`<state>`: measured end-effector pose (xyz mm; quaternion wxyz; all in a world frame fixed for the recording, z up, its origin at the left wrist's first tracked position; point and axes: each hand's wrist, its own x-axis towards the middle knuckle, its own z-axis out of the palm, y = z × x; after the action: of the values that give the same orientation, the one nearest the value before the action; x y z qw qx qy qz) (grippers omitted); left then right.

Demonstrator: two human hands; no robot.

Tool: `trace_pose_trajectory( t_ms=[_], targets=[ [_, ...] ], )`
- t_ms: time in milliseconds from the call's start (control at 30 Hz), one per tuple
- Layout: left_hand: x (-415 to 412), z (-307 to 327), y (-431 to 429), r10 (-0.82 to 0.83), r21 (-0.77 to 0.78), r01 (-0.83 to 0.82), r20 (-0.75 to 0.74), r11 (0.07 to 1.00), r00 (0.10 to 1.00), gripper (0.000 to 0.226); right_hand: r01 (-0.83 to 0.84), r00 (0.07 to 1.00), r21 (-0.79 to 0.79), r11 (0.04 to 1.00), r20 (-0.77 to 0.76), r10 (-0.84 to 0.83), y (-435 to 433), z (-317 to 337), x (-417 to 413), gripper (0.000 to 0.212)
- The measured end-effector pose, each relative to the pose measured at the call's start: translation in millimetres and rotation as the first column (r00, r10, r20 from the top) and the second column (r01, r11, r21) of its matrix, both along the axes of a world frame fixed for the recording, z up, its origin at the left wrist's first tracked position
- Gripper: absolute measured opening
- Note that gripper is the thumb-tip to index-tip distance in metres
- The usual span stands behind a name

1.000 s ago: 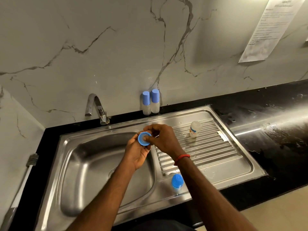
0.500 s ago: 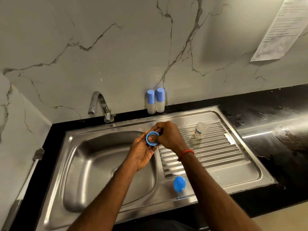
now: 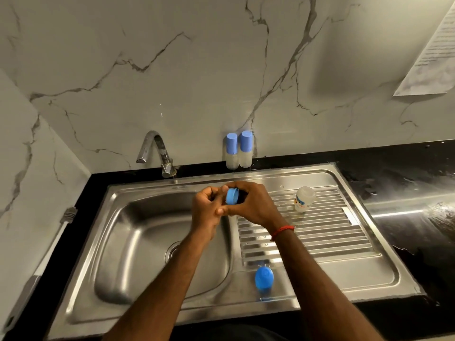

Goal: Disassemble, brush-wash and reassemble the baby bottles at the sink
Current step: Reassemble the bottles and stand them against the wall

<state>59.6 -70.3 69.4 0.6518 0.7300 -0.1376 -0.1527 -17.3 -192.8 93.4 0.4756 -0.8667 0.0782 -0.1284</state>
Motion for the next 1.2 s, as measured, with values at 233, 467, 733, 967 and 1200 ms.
trace_pose_trajectory(
  t_ms=[233,467,733,967,1200],
  targets=[
    [51.0,13.2,38.6,0.31,0.031,-0.311,0.032,0.95,0.95,0.015,0.247,0.953,0.241,0.939,0.113,-0.28,-53.4,-5.3,-30.0,0.032],
    [17.3,12.6,4.0,0.074,0.03,-0.076,0.062,0.997,0.995,0.016,-0.052,0.986,0.046,0.998,0.159,0.044,0.5,-8.9,10.7,0.063],
    [15.6,16.8,0.3,0.0,0.13,-0.024,0.181,0.991,0.983,0.015,0.041,0.974,0.154,0.987,0.213,-0.074,-6.2,-22.0,0.2,0.031],
    [15.2,13.0,-3.1,0.064,0.14,-0.088,0.166,0.986,0.984,0.016,0.072,0.976,0.189,0.979,0.188,-0.108,-11.9,-26.5,-6.0,0.035],
    [20.3,20.4,-1.8,0.07,0.102,-0.088,0.164,0.991,0.984,0.016,0.063,0.975,0.12,0.991,0.206,-0.087,-12.7,-20.4,-1.7,0.044]
  ],
)
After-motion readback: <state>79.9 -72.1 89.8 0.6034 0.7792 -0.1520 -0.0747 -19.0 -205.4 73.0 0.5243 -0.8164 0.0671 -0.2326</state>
